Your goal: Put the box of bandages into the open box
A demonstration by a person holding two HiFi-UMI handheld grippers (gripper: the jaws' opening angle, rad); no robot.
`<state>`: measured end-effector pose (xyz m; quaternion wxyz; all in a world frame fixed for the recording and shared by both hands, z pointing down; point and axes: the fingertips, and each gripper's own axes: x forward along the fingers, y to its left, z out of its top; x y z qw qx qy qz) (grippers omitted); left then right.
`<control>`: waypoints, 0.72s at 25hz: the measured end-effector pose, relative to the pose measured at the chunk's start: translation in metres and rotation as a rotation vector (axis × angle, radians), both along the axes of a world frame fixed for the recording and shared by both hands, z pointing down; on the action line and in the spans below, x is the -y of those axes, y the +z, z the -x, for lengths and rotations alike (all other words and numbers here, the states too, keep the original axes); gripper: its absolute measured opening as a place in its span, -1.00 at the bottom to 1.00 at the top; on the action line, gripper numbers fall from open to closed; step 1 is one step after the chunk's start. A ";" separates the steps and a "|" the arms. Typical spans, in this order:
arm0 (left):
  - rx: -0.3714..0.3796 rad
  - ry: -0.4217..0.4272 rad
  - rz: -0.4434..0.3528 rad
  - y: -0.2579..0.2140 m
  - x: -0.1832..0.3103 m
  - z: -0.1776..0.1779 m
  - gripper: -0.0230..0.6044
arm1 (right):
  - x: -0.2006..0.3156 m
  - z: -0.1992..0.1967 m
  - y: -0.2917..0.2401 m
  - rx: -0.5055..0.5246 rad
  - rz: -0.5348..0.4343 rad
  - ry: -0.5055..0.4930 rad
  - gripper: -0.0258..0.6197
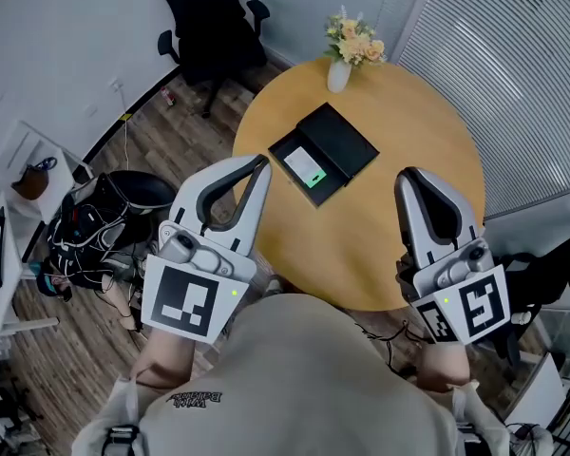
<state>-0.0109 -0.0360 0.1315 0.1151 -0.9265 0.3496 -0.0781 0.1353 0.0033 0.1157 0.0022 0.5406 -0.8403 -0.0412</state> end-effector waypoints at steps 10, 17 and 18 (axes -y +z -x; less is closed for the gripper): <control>0.014 0.007 0.013 0.005 -0.003 -0.003 -0.86 | -0.003 0.004 0.005 0.003 0.015 -0.006 -0.79; -0.005 -0.002 0.018 0.003 -0.004 0.003 -0.85 | -0.004 0.009 0.004 0.001 0.015 -0.017 -0.79; -0.004 -0.003 0.016 0.002 -0.004 0.004 -0.85 | -0.004 0.009 0.004 0.001 0.015 -0.018 -0.79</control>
